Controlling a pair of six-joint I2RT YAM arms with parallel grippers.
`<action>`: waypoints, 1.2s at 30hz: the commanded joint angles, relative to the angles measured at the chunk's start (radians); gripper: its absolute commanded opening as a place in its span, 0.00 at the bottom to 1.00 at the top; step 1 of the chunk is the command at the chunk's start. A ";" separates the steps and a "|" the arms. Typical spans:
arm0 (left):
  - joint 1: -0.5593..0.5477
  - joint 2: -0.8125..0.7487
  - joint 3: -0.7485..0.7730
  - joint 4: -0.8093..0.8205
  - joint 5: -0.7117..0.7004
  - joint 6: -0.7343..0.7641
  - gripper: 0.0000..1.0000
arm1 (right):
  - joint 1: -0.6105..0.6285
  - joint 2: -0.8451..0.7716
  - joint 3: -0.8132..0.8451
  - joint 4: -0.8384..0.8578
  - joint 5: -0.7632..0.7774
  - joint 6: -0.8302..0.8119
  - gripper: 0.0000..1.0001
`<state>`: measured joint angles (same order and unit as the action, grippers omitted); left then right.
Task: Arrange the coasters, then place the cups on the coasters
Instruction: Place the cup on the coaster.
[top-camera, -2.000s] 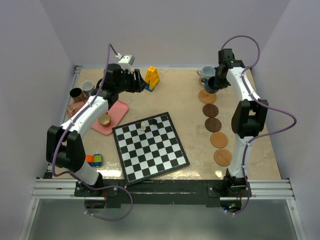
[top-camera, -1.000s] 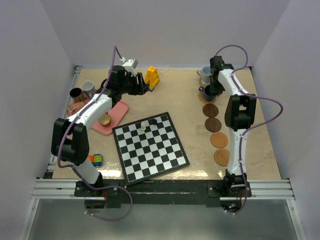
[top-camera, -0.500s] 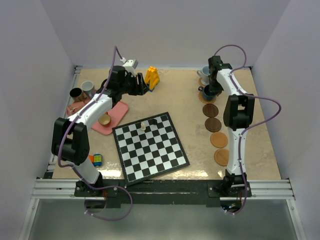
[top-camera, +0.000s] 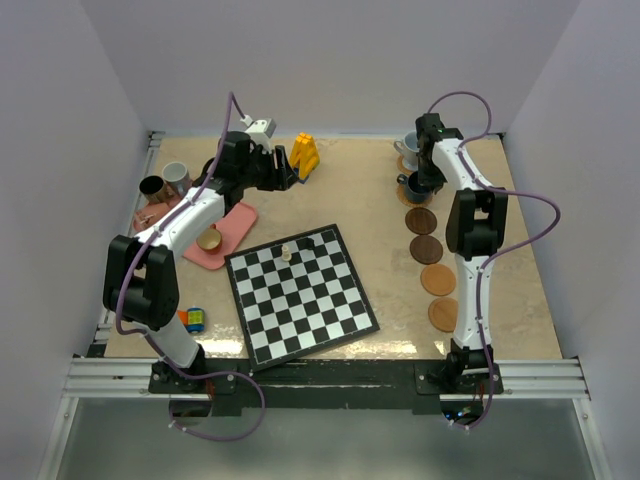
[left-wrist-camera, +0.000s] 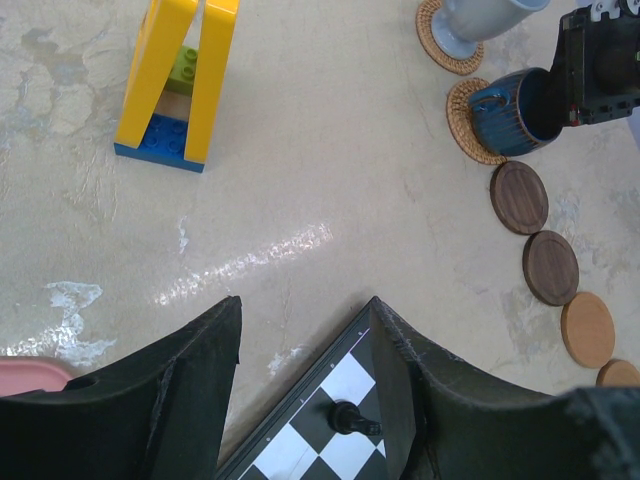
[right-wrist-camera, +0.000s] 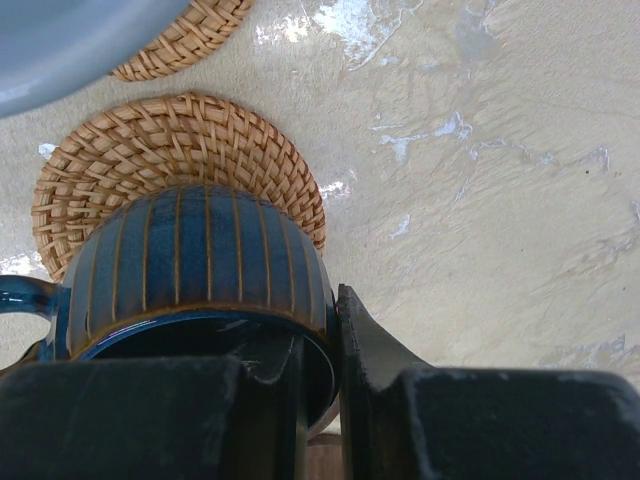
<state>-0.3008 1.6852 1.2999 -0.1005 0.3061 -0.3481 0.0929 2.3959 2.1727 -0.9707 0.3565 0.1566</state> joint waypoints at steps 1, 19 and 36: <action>0.008 0.004 0.035 -0.004 0.007 0.004 0.59 | 0.005 0.003 0.047 0.023 0.036 0.012 0.00; 0.008 0.010 0.042 -0.021 0.011 0.008 0.59 | 0.005 0.005 0.061 0.026 0.022 0.012 0.37; 0.008 -0.081 -0.022 0.007 -0.054 0.021 0.60 | 0.005 -0.167 -0.046 0.167 -0.126 0.015 0.66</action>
<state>-0.3008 1.6825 1.2953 -0.1276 0.2821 -0.3477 0.0937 2.3764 2.1738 -0.9009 0.2977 0.1589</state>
